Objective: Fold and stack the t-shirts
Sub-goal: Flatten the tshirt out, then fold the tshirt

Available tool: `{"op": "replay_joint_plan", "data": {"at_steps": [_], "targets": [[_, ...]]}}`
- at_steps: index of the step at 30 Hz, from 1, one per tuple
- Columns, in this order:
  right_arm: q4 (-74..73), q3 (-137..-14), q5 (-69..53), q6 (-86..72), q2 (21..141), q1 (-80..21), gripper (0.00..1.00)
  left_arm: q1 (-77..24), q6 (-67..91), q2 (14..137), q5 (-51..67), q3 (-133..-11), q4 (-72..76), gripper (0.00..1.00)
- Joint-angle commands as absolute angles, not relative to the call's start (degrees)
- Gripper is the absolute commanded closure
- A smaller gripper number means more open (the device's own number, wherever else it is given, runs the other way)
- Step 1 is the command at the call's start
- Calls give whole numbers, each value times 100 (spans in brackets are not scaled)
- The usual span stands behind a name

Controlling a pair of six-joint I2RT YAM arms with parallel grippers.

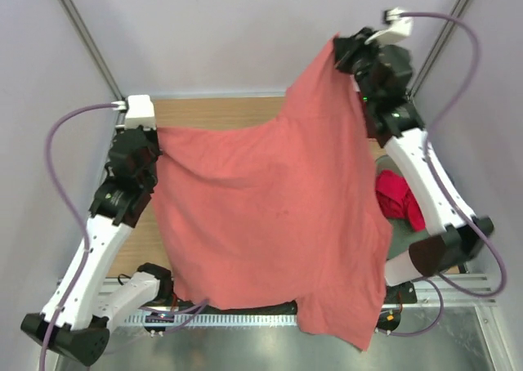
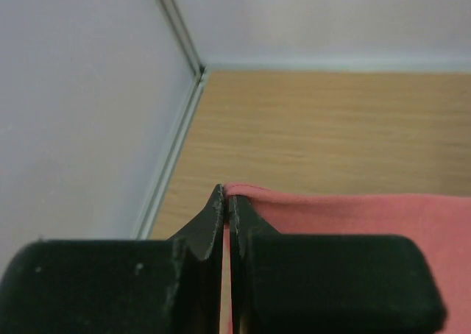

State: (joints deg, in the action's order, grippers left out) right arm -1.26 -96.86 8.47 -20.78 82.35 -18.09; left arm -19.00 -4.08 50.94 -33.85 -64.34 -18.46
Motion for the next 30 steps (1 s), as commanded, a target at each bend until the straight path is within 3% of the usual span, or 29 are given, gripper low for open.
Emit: {"op": "replay_joint_plan", "data": {"at_steps": [1, 7, 17, 23, 30], "targets": [[869, -9282, 1029, -2170, 8691, -1749, 99, -1523, -563, 5438, -3754, -6179, -923, 100], [1055, -9517, 906, -2285, 10202, -1652, 99, -274, -124, 6730, -2831, -5959, -625, 100], [36, -12635, 562, -2461, 13075, -1591, 99, 396, -308, 9893, -2074, -7724, -826, 100], [-465, -13429, 563, -2434, 13596, -1538, 99, 396, -281, 10537, -1986, -8428, -975, 100], [-1142, -13079, 440, -2522, 13193, -1503, 99, 396, -404, 10740, -2189, -8604, -1335, 100]]}}
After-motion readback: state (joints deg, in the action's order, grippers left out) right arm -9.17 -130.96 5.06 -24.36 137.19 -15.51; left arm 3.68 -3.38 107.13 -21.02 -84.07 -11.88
